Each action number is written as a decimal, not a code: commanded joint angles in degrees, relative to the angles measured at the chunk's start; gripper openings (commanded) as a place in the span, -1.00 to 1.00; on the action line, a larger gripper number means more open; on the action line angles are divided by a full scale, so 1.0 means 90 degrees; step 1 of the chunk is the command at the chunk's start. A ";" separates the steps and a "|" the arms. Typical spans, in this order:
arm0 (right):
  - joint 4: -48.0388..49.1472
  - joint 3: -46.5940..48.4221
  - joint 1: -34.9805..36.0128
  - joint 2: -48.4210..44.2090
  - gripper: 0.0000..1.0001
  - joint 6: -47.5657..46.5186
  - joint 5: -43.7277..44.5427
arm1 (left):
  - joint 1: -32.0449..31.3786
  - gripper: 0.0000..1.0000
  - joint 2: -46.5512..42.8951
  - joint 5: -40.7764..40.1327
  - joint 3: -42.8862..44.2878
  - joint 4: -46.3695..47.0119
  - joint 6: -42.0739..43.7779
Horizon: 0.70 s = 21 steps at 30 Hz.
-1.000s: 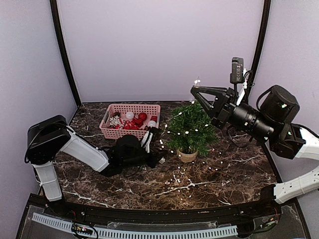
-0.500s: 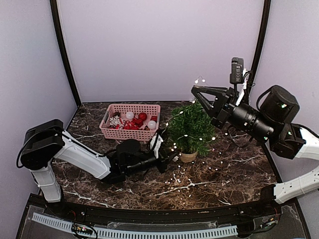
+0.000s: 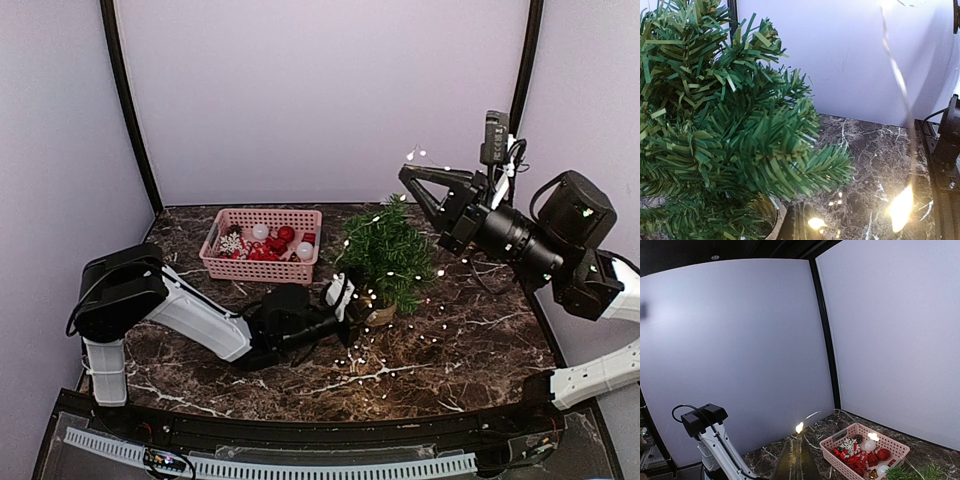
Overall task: Decorate the small christmas tree
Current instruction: Place the side of the string light on the Christmas tree.
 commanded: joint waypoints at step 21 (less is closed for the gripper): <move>0.0231 -0.0141 -0.0024 -0.0073 -1.00 0.0050 0.0037 | 0.0129 -1.00 0.1121 -0.0921 0.0944 0.1369 0.1349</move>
